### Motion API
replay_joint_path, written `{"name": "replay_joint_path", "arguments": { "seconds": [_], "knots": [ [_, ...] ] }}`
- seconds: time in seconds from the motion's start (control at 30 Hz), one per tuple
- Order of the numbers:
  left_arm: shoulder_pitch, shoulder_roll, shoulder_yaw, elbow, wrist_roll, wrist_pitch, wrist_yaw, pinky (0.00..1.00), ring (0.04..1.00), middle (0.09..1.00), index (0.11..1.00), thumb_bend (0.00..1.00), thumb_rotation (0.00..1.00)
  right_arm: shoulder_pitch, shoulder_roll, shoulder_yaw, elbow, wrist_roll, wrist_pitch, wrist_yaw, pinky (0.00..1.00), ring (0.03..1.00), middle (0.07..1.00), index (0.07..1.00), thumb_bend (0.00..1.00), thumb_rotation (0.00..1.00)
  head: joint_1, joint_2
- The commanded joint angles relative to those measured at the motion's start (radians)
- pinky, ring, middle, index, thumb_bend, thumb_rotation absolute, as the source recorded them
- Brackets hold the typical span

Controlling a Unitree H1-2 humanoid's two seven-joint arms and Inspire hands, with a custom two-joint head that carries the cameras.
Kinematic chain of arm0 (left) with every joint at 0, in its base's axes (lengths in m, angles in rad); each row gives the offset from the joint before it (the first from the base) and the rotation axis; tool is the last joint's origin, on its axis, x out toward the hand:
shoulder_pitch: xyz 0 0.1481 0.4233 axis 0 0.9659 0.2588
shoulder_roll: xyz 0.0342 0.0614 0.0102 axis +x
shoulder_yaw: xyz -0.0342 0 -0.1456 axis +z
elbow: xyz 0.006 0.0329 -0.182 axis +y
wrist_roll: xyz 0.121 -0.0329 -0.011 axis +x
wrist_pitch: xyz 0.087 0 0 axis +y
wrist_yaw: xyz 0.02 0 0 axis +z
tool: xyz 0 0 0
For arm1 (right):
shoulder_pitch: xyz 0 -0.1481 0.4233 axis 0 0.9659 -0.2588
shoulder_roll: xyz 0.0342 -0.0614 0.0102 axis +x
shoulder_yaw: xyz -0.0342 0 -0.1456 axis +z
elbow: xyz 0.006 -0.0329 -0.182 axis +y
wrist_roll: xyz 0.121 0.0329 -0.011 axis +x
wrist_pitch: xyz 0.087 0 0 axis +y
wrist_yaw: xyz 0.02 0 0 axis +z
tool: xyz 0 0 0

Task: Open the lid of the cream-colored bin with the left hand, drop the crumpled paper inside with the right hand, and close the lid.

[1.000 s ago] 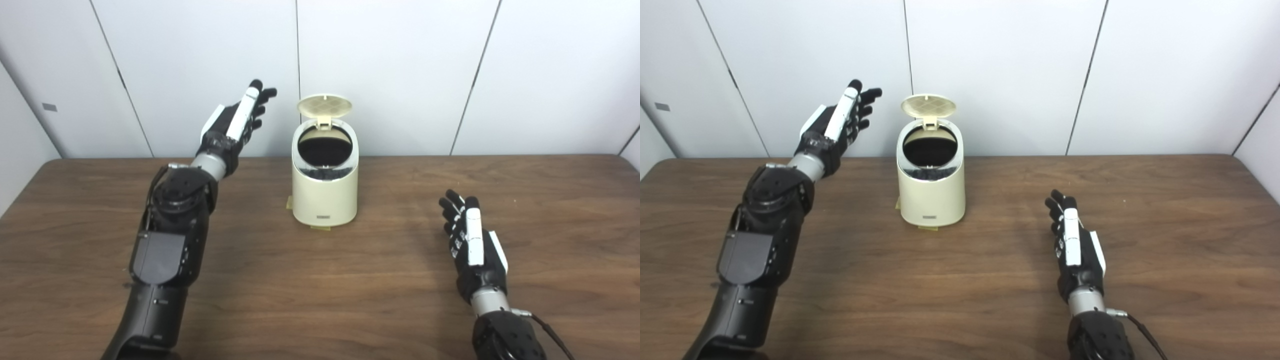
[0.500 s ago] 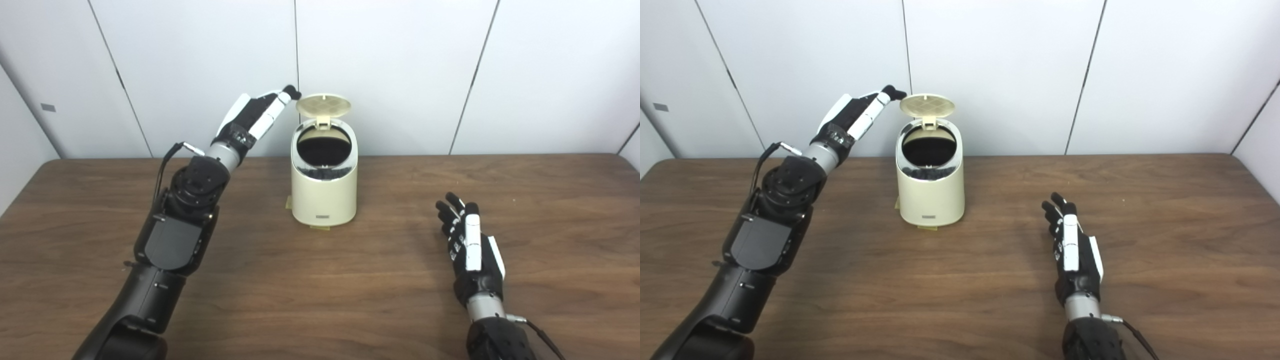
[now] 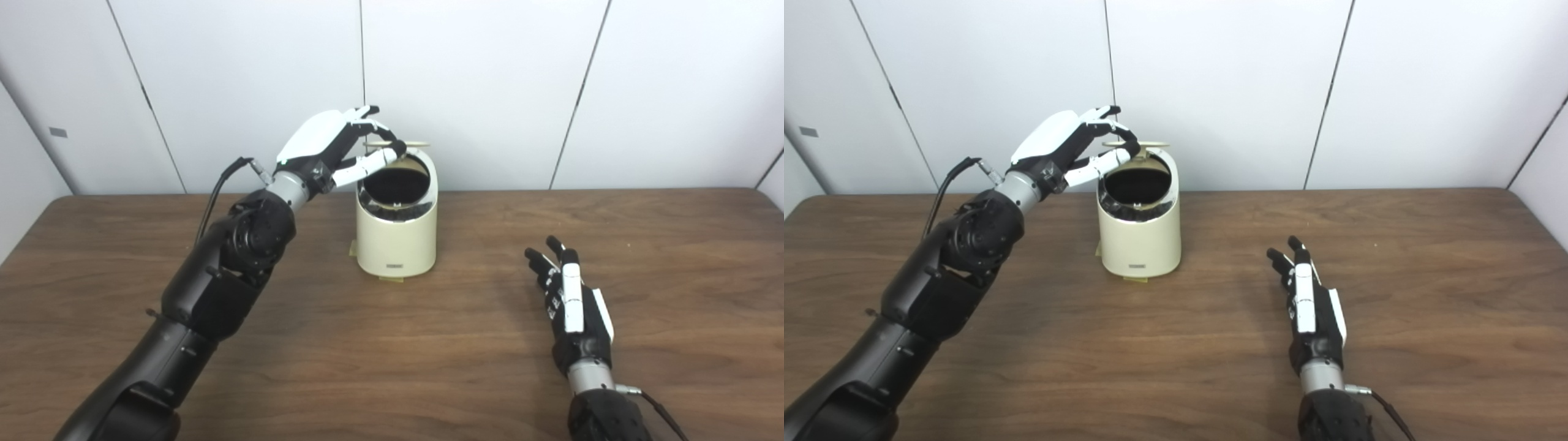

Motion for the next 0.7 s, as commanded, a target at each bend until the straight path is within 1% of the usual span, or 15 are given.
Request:
{"name": "replay_joint_path", "arguments": {
  "seconds": [0.0,0.1,0.23,0.33,0.5,0.6,0.67],
  "knots": [
    [-0.051,0.006,0.012,-0.041,0.021,-0.037,0.003,0.96,1.000,0.985,0.765,0.64,1.00,-0.004,0.007,0.014,-0.009,0.001,0.016,0.007,0.94,0.906,0.831,0.942,0.50,1.00,-0.003,0.005],
    [-0.046,0.008,0.013,-0.057,0.033,-0.039,-0.006,0.99,1.000,0.983,0.770,0.62,1.00,-0.003,0.012,0.012,-0.010,0.007,0.019,0.005,0.95,0.915,0.837,0.941,0.50,1.00,-0.004,0.009],
    [-0.040,0.025,-0.001,-0.070,0.080,-0.078,-0.009,0.99,1.000,0.975,0.764,0.62,1.00,-0.001,0.014,0.018,-0.011,-0.003,0.023,0.001,0.94,0.914,0.835,0.936,0.50,1.00,-0.005,0.013],
    [-0.034,0.040,-0.021,-0.089,0.138,-0.092,-0.020,1.00,1.000,0.963,0.757,0.65,1.00,-0.001,0.013,0.022,-0.013,-0.010,0.024,-0.003,0.95,0.914,0.835,0.940,0.49,1.00,-0.007,0.018],
    [-0.021,0.062,-0.053,-0.115,0.240,-0.117,-0.038,1.00,1.000,0.954,0.747,0.63,1.00,-0.001,-0.002,0.028,-0.020,-0.026,0.018,-0.004,0.93,0.902,0.834,0.948,0.51,1.00,-0.009,0.025],
    [-0.010,0.069,-0.064,-0.120,0.292,-0.137,-0.038,1.00,1.000,0.942,0.743,0.63,1.00,-0.001,-0.006,0.025,-0.034,-0.019,0.031,-0.004,0.93,0.897,0.836,0.950,0.51,1.00,-0.012,0.034],
    [0.004,0.068,-0.064,-0.133,0.312,-0.130,-0.050,1.00,0.999,0.939,0.743,0.64,1.00,0.001,-0.010,0.022,-0.045,-0.011,0.042,-0.001,0.94,0.898,0.840,0.952,0.52,1.00,-0.015,0.039]
  ]
}}
